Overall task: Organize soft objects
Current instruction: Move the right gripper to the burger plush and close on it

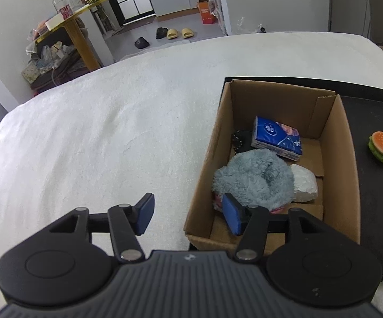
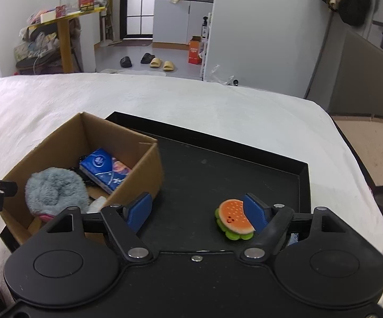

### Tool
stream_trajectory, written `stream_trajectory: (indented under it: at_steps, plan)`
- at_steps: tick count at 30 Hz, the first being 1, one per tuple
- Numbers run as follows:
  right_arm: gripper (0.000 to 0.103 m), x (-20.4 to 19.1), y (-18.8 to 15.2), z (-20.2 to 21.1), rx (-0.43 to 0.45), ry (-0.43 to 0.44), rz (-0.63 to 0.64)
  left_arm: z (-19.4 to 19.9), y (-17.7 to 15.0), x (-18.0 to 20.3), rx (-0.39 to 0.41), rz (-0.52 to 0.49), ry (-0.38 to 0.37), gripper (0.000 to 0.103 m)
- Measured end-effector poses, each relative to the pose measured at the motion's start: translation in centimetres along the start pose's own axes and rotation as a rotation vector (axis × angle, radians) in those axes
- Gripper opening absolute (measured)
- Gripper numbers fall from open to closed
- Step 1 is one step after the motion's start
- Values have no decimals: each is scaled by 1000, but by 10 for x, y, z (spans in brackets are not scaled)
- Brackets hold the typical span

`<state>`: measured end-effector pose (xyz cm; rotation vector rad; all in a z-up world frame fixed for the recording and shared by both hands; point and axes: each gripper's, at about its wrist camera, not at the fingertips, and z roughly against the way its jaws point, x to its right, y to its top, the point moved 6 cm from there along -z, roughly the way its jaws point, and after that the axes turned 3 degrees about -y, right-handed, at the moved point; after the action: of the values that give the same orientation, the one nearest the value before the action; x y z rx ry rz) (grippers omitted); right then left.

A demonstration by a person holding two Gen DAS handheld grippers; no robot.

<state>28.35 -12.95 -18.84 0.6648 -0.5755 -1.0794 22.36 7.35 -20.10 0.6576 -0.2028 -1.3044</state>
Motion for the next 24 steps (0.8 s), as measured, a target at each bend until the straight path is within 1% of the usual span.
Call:
stream_trajectory:
  at_steps: [5, 7, 8, 9, 12, 15, 21, 24]
  plan:
    - [78, 14, -10, -7, -5, -3, -22, -5, 0, 6, -35, -34, 6, 57]
    - [80, 19, -13, -9, -5, -4, -33, -5, -1, 9, -44, -51, 6, 60]
    - [81, 22, -15, -10, -2, -3, -39, -5, -1, 11, -45, -59, 7, 69]
    - [82, 24, -16, -11, 2, -2, -46, -3, 0, 13, -39, -69, 6, 76]
    - [83, 32, -22, -14, 14, 5, -73, 0, 2, 21, -27, -109, 6, 84]
    - [83, 44, -30, -19, 17, 9, -121, 2, 4, 28, -21, -145, 13, 89]
    - [83, 61, -47, -32, -15, 28, -209, 2, 8, 35, -18, -164, 23, 91]
    - [83, 67, -51, -35, -15, 45, -246, 4, 11, 39, -6, -183, 43, 91]
